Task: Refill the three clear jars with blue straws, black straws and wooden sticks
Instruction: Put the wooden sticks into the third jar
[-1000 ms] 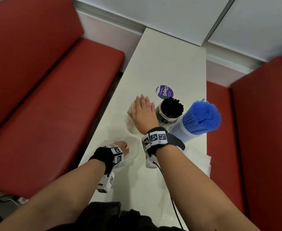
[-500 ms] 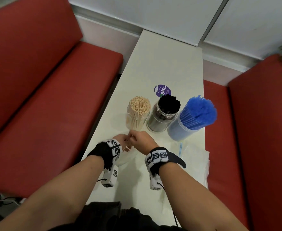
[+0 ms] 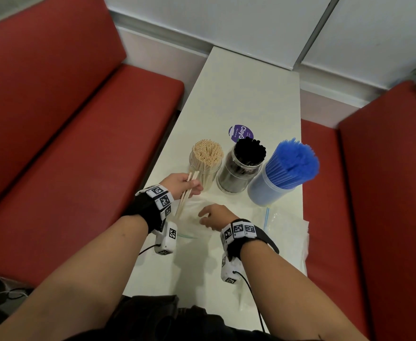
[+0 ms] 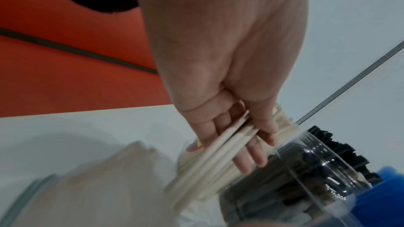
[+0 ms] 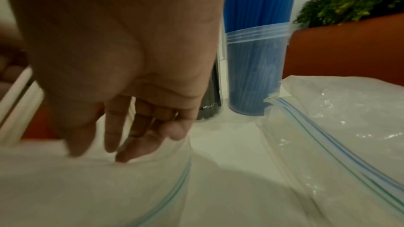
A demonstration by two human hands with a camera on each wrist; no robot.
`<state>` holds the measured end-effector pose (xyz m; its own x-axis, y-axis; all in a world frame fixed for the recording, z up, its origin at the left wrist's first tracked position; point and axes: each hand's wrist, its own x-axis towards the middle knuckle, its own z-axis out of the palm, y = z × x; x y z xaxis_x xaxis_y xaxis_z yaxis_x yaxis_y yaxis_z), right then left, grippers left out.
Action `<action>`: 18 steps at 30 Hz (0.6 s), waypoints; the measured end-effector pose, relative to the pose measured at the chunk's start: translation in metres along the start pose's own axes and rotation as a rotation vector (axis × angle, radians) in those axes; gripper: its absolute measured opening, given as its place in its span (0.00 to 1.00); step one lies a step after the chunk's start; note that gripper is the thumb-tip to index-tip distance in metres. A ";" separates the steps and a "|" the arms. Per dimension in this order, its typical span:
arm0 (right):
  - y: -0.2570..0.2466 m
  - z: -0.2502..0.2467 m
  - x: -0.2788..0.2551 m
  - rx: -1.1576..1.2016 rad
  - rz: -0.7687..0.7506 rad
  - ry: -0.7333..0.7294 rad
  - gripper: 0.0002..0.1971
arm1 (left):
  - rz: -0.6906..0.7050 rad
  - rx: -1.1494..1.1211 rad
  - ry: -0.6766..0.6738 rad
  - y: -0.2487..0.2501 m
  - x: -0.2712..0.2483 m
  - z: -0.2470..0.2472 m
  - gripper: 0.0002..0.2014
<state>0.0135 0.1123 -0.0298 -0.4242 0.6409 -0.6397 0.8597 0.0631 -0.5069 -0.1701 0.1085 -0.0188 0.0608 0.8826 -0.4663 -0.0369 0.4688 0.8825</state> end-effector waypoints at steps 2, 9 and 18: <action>-0.005 -0.010 -0.002 0.224 -0.086 -0.003 0.19 | 0.069 -0.011 -0.038 0.007 -0.004 0.002 0.07; -0.037 -0.039 -0.011 0.686 -0.340 -0.038 0.03 | 0.177 0.073 -0.174 0.033 -0.015 0.013 0.16; -0.057 -0.092 -0.034 0.820 -0.374 0.389 0.10 | -0.170 -0.400 0.029 0.031 -0.014 0.016 0.36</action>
<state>0.0047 0.1574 0.0742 -0.3795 0.9043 -0.1957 0.1624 -0.1431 -0.9763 -0.1557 0.1096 0.0159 0.0716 0.7898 -0.6092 -0.4127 0.5795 0.7027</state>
